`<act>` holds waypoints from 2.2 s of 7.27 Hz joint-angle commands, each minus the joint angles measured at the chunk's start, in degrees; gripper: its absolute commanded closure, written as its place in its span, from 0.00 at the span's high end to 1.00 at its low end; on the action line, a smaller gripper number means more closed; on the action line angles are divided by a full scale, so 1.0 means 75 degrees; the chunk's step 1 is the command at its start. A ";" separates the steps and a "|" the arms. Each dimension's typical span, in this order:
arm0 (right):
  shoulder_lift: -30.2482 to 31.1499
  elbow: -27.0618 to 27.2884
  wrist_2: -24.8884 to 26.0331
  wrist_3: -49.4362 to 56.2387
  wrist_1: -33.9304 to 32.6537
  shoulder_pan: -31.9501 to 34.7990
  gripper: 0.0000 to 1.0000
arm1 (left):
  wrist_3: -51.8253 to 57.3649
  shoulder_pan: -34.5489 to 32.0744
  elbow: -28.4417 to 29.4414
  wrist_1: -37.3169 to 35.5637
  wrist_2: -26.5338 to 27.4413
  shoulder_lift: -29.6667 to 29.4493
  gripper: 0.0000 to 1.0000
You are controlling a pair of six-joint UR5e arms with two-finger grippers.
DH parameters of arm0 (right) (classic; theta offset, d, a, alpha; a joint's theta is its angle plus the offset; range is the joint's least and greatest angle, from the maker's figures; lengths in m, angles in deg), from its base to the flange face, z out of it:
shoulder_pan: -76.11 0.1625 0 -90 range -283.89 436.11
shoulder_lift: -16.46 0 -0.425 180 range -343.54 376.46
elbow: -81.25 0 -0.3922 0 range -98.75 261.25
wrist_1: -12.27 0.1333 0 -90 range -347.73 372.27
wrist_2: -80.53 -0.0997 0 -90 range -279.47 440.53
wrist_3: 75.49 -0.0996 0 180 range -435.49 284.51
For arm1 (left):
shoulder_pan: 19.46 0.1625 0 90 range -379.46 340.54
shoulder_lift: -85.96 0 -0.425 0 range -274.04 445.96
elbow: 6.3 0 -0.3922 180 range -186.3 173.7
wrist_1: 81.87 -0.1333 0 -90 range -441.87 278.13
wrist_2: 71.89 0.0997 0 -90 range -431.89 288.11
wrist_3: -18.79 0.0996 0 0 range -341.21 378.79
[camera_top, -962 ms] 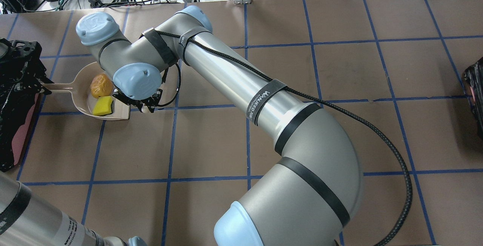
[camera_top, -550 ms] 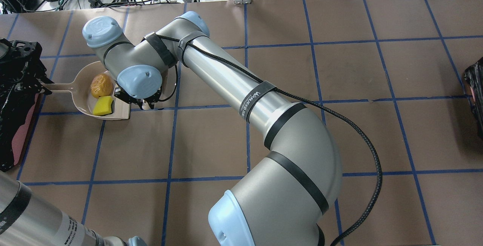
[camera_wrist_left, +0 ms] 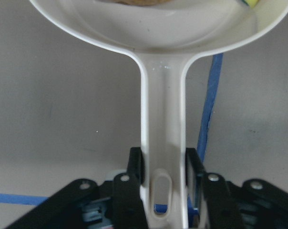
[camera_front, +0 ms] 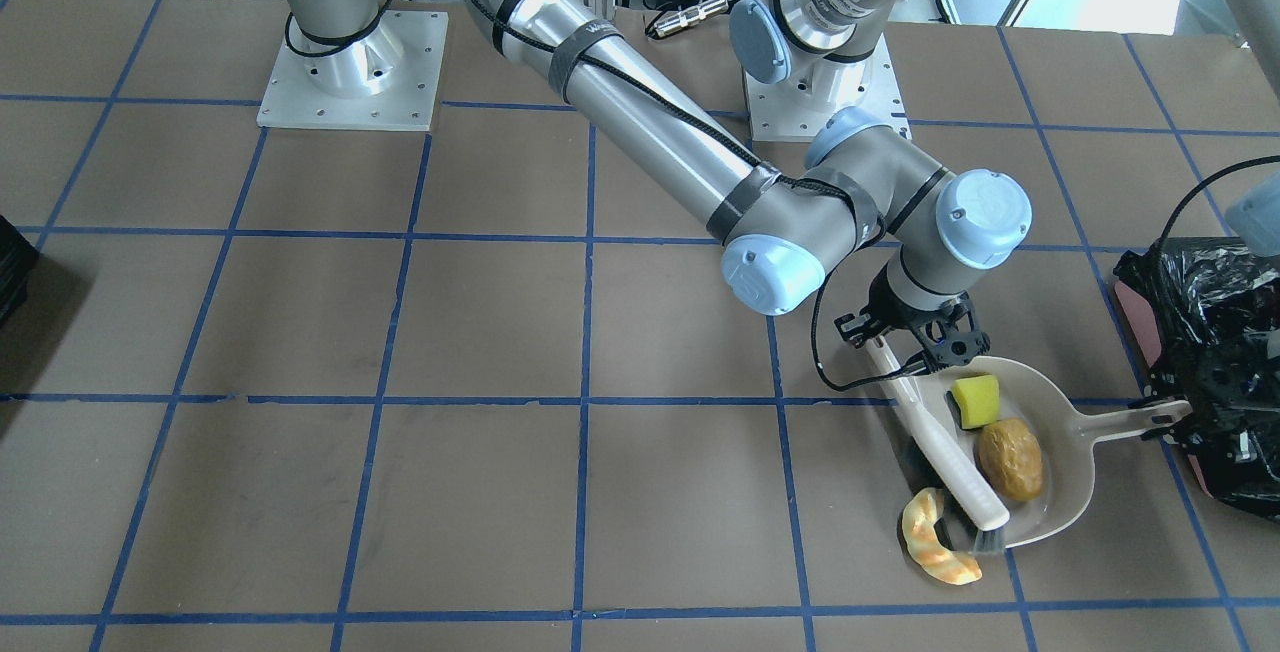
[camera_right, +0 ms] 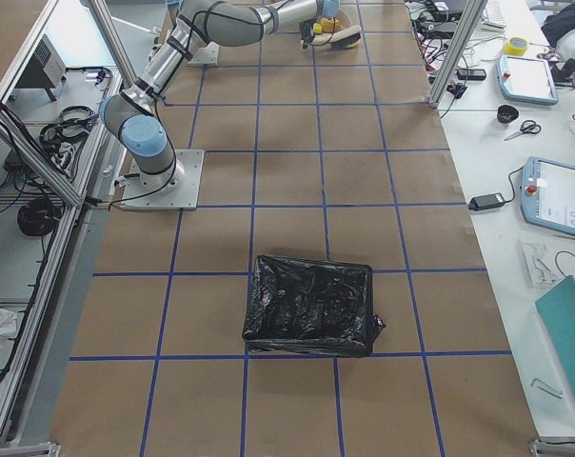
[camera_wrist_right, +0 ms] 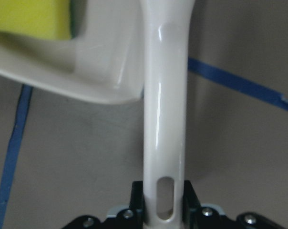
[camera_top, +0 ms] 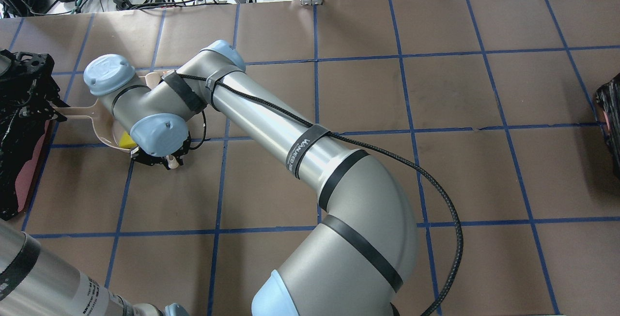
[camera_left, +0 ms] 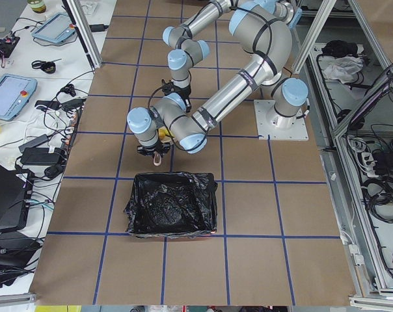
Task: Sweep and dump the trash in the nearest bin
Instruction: 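Brush the remaining debris farther into the dustpan with the right gripper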
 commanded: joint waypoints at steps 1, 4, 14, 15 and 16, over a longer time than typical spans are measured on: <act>-0.0027 0.0002 -0.0106 -0.0156 -0.0054 0.0401 0.00 | 0.0002 0.0000 0.0000 0.0000 0.0000 0.0000 0.00; 0.0008 0.0049 -0.0130 -0.0309 0.0016 0.0402 0.00 | -0.0009 0.0000 0.0000 0.0000 0.0000 0.0011 0.00; 0.0442 0.0073 -0.0014 -0.1493 0.0462 -0.0522 0.00 | -0.1718 -0.0094 -0.0024 0.0000 0.0270 0.0140 0.00; 0.0407 0.0061 0.0010 -0.1505 0.0461 -0.0768 0.00 | -0.1917 -0.0094 -0.0070 0.0000 0.0270 0.0129 0.00; 0.0349 0.0061 -0.0048 -0.1934 0.0461 -0.0875 0.00 | -0.1977 -0.0094 -0.0094 0.0000 0.0258 0.0105 0.00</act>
